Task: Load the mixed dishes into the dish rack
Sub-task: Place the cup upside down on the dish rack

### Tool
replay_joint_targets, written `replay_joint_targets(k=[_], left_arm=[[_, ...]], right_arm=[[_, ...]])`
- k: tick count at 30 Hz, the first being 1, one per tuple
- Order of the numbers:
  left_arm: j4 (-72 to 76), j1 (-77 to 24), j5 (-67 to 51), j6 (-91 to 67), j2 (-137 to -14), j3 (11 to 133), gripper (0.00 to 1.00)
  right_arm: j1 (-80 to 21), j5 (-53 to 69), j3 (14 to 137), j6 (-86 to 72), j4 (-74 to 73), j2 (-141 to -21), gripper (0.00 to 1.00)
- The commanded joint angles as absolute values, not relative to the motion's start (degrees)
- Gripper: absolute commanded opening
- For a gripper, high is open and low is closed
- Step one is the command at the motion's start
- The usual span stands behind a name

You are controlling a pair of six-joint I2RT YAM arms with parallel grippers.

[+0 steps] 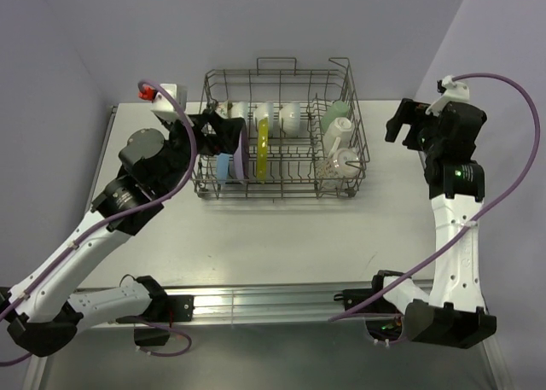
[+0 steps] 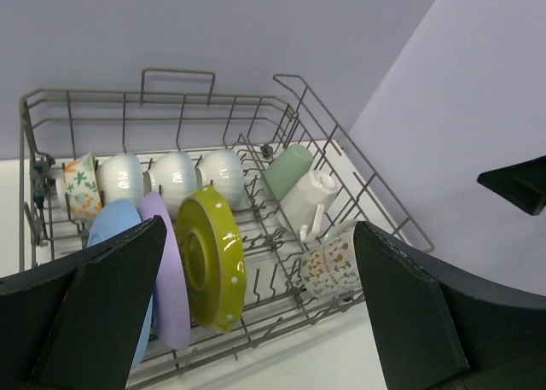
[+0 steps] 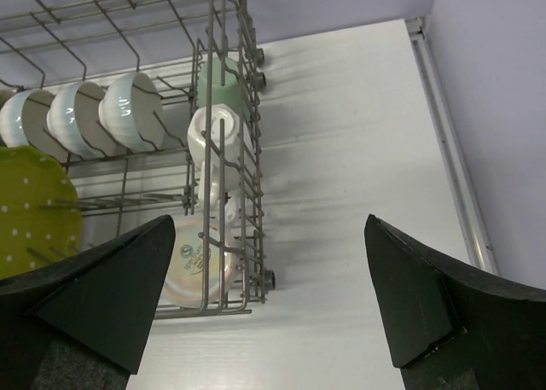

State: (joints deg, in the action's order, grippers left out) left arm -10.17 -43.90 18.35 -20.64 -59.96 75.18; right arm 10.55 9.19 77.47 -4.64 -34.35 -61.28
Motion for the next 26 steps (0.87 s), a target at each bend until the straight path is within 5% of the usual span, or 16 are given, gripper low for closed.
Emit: replay_joint_targets(k=[1,26], left_arm=[[-10.11,-43.68,20.39,-23.47,-57.04,73.83,0.99],[-13.71,-43.68,19.25,-24.87,-55.72,73.48,0.99]], right_arm=[[10.99,6.85,76.12,-4.31,-31.99,-57.84,1.00],[10.90,7.21,71.63,-3.96,-30.85,-53.00,1.00]])
